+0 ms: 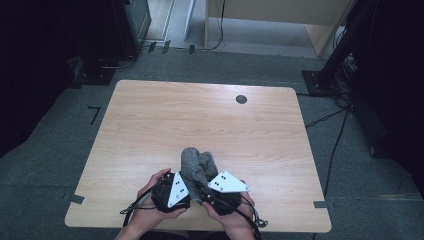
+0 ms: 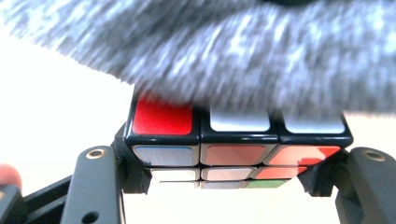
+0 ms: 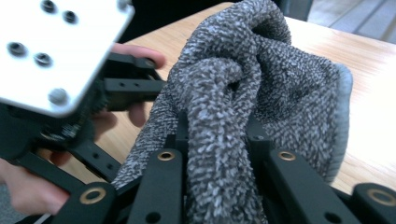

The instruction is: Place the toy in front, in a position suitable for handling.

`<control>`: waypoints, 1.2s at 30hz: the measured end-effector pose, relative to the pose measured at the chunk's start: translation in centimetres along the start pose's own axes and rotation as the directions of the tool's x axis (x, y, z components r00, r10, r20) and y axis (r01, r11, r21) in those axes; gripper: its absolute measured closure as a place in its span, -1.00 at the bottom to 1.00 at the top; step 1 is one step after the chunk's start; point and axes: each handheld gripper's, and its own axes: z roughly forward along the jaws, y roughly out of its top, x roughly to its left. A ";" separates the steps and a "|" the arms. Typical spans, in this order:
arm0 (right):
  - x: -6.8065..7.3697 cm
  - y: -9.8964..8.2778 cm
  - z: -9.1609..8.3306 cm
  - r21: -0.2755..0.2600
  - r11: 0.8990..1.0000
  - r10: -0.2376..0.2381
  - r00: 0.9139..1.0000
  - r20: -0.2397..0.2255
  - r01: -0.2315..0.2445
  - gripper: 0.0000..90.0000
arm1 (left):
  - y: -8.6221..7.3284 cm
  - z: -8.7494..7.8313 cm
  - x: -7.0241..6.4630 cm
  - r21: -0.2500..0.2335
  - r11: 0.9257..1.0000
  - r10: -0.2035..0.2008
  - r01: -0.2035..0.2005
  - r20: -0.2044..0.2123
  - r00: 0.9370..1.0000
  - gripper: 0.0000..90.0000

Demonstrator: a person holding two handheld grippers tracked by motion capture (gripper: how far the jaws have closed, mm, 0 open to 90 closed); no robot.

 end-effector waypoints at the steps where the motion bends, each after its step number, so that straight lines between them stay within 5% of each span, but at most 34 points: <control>1: -0.1 0.0 -0.2 0.006 1.000 -0.005 1.000 0.011 0.005 0.72 | 0.0 -0.1 0.2 -0.002 1.000 -0.009 0.009 -0.002 1.000 -0.24; 8: 0.4 0.1 -0.6 0.012 1.000 0.004 1.000 -0.017 -0.004 0.74 | 0.0 -0.1 0.7 -0.011 0.999 -0.045 0.045 0.000 0.999 -0.24; 9: 0.9 0.1 -0.4 0.016 1.000 -0.009 1.000 -0.026 0.010 0.74 | 0.1 0.1 0.0 -0.001 1.000 -0.001 0.001 -0.011 1.000 -0.24; 12: 2.0 0.0 0.2 0.016 0.998 -0.052 0.998 -0.025 0.053 0.73 | 0.3 0.3 -0.9 -0.004 0.999 0.034 -0.034 -0.015 0.999 -0.23; 16: 1.1 0.1 0.0 -0.005 1.000 -0.008 1.000 -0.012 0.008 0.73 | 0.3 0.0 -0.7 -0.015 0.999 0.031 -0.032 -0.014 0.999 -0.23; 18: -0.4 -0.1 -0.4 -0.010 0.999 0.054 0.998 0.022 -0.054 0.73 | 0.0 -0.1 -0.2 -0.014 1.000 0.014 -0.014 -0.015 1.000 -0.23; 21: -0.7 -0.2 -0.5 -0.008 0.998 0.069 0.998 0.003 -0.068 0.71 | -0.1 0.0 -0.1 -0.013 1.000 0.005 -0.005 -0.010 1.000 -0.23; 26: 0.4 0.1 -0.4 0.011 1.000 0.029 1.000 -0.003 -0.029 0.32 | -0.4 0.6 -0.4 0.011 1.000 0.026 -0.026 0.002 1.000 -0.24; 28: 0.2 0.2 -0.6 0.005 0.999 0.051 0.999 -0.004 -0.051 0.25 | -0.6 0.7 -0.2 0.011 1.000 0.012 -0.012 0.006 1.000 -0.23; 32: -0.5 0.1 -1.2 -0.032 0.995 0.096 0.995 -0.001 -0.096 0.64 | -0.7 0.4 0.3 -0.005 1.000 -0.013 0.013 0.009 1.000 -0.23; 36: -0.1 0.1 -1.1 -0.028 0.997 0.075 0.997 -0.010 -0.075 0.79 | -0.6 0.3 0.1 -0.014 1.000 -0.007 0.007 0.014 1.000 -0.23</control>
